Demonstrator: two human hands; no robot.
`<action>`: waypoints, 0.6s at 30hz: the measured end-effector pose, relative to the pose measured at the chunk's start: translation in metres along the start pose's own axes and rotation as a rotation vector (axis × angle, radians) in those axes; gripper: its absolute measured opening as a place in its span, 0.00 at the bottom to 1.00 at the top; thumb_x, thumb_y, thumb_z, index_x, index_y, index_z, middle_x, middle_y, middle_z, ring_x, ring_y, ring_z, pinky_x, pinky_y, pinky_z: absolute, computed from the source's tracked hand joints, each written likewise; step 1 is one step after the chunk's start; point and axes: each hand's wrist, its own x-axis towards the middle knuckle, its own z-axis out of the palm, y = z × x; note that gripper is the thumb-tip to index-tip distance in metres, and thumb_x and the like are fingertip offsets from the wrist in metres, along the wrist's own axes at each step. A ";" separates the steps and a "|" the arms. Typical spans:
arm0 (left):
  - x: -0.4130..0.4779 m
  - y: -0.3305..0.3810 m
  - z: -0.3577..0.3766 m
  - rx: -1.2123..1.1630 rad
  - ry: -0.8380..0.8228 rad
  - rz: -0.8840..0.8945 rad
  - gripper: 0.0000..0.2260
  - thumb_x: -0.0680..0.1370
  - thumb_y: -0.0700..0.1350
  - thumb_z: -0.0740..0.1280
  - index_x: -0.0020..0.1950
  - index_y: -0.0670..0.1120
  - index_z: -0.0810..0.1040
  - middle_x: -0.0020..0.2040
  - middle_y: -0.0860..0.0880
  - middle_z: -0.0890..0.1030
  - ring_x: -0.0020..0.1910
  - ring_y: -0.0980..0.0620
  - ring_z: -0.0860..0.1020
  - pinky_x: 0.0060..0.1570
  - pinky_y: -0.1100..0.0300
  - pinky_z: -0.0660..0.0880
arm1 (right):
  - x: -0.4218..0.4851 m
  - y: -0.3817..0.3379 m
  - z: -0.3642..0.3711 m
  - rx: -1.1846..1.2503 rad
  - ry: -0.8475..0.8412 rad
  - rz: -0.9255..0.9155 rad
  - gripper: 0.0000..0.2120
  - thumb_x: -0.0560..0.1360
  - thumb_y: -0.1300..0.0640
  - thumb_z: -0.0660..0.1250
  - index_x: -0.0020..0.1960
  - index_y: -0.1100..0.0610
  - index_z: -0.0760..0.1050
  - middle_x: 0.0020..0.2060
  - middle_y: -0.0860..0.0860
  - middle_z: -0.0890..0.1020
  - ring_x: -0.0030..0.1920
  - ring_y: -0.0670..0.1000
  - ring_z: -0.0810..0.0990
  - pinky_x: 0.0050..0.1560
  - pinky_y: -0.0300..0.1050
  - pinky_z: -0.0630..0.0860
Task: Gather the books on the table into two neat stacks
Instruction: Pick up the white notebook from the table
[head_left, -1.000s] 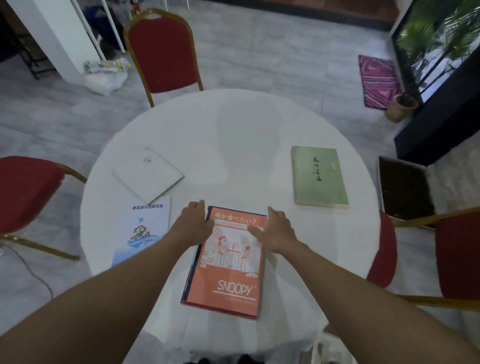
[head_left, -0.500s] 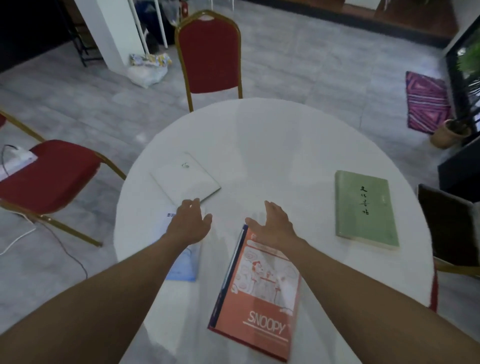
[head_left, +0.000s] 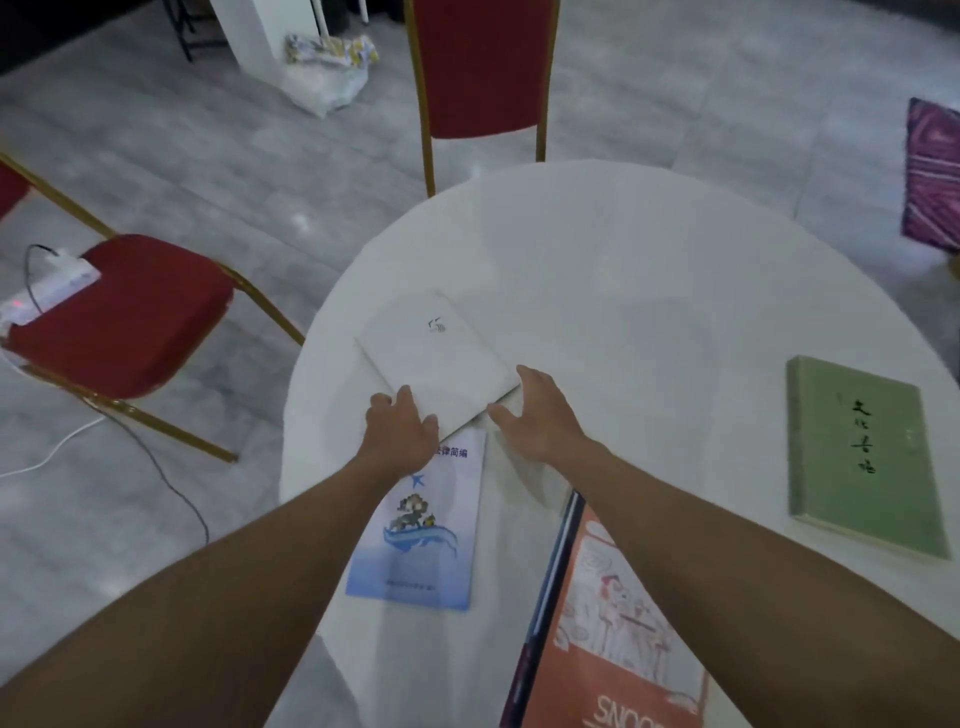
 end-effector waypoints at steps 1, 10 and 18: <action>0.000 0.000 0.001 0.001 0.010 0.004 0.22 0.79 0.50 0.61 0.68 0.39 0.65 0.67 0.36 0.65 0.67 0.36 0.67 0.67 0.48 0.66 | 0.002 -0.002 0.001 0.009 0.001 -0.010 0.35 0.78 0.45 0.66 0.79 0.57 0.57 0.76 0.55 0.63 0.76 0.55 0.62 0.73 0.49 0.60; 0.025 -0.003 0.000 -0.223 0.047 -0.068 0.32 0.76 0.45 0.68 0.73 0.35 0.57 0.67 0.35 0.65 0.66 0.36 0.69 0.66 0.48 0.70 | 0.029 -0.019 0.027 -0.106 -0.015 0.096 0.34 0.74 0.44 0.68 0.73 0.57 0.61 0.71 0.55 0.64 0.71 0.58 0.60 0.67 0.53 0.69; 0.037 0.005 -0.004 -0.508 -0.039 -0.161 0.22 0.75 0.38 0.64 0.68 0.42 0.66 0.64 0.41 0.72 0.59 0.42 0.76 0.46 0.53 0.79 | 0.026 -0.015 0.024 -0.085 -0.036 0.248 0.39 0.70 0.42 0.74 0.71 0.59 0.61 0.67 0.58 0.63 0.69 0.60 0.61 0.63 0.50 0.67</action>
